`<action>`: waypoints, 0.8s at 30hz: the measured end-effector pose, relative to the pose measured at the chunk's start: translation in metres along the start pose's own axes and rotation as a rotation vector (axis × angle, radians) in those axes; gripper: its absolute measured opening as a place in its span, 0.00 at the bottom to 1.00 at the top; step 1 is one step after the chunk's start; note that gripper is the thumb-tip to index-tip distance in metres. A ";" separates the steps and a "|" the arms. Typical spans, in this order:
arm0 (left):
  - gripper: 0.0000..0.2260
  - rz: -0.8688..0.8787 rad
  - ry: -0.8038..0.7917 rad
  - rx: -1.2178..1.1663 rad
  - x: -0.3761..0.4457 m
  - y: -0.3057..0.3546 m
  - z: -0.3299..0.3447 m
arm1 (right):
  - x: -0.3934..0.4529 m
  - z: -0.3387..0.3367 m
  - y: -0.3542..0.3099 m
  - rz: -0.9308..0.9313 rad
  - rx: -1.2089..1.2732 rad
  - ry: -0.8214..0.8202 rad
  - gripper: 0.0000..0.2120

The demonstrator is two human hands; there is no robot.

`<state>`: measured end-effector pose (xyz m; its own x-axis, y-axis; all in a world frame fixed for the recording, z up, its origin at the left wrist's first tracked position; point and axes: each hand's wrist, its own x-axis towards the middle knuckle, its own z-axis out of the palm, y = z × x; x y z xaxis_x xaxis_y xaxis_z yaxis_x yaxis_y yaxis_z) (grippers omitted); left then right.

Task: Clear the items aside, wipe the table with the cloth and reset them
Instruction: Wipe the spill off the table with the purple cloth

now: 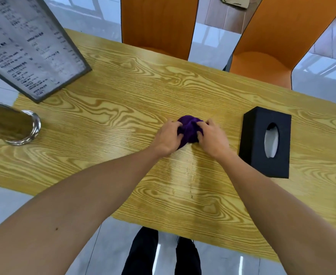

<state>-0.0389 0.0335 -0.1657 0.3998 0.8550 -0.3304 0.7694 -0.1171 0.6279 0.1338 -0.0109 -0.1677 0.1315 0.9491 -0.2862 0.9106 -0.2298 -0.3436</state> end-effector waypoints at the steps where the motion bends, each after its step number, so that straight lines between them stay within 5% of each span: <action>1: 0.16 -0.001 -0.010 0.015 -0.006 0.001 0.001 | -0.006 -0.001 -0.001 0.000 -0.017 -0.026 0.18; 14: 0.10 -0.172 -0.154 -0.043 -0.163 0.027 0.075 | -0.152 0.025 0.027 -0.155 -0.129 -0.278 0.19; 24: 0.06 -0.269 -0.080 -0.182 -0.244 0.076 0.150 | -0.233 0.029 0.090 -0.255 -0.058 -0.383 0.15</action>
<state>-0.0034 -0.2600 -0.1436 0.2381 0.7999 -0.5509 0.7538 0.2055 0.6241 0.1733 -0.2586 -0.1581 -0.2437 0.8232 -0.5128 0.9170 0.0235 -0.3981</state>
